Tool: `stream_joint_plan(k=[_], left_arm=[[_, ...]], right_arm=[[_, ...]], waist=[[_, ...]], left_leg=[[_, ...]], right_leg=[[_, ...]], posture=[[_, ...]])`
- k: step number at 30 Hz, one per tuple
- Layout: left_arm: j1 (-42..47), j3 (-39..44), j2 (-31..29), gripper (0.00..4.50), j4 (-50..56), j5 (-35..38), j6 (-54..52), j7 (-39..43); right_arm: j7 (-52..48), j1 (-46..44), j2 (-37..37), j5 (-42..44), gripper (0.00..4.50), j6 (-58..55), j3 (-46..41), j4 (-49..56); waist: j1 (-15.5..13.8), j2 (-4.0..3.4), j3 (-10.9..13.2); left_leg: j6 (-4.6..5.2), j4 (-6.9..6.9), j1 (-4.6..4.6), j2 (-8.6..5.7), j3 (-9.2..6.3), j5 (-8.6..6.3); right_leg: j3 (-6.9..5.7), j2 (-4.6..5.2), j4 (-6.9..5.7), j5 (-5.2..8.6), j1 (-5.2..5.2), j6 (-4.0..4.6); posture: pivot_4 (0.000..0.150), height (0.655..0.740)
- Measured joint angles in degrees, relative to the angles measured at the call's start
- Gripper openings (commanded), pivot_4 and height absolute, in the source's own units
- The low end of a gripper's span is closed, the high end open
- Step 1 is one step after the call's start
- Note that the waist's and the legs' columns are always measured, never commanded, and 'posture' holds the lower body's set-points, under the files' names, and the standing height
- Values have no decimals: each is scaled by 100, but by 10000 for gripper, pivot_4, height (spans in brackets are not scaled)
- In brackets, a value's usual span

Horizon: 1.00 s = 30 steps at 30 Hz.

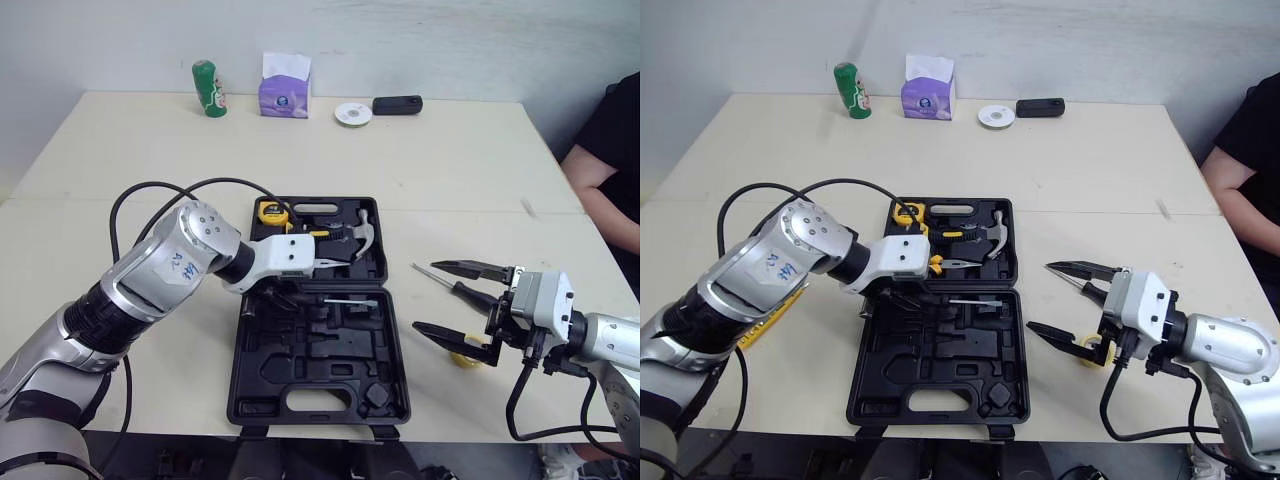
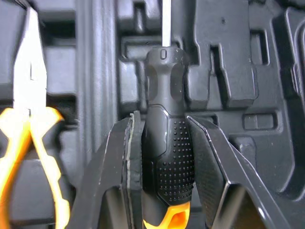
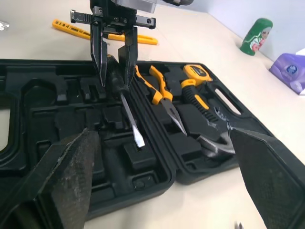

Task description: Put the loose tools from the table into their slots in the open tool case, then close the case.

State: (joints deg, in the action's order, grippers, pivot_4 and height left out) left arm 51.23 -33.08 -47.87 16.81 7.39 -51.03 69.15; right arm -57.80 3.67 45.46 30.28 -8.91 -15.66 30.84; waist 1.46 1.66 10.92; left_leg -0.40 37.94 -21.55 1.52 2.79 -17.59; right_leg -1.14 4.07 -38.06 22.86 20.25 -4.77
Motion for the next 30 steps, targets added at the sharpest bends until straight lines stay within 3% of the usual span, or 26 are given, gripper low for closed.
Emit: stream_joint_plan(k=[18, 30], left_arm=[[-29, -177, 23, 10276, -414, -428, 252, 68], [-24, -165, -25, 10276, -104, -433, -564, -26]], right_arm=[[3, 423, -17, -11, 45000, 298, -103, 16], [31, 518, -169, -180, 45000, 530, -68, 14]], waist=[[-20, 0, 0], [-12, 0, 0]], left_leg=[[0, 1, 7, -1, -4, 0], [2, 0, 25, 0, -10, -1]], right_leg=[[-1, 1, 6, -2, -12, -3], [-4, 0, 14, -2, -37, -3]], posture=[[1500, 7400], [1500, 7400]])
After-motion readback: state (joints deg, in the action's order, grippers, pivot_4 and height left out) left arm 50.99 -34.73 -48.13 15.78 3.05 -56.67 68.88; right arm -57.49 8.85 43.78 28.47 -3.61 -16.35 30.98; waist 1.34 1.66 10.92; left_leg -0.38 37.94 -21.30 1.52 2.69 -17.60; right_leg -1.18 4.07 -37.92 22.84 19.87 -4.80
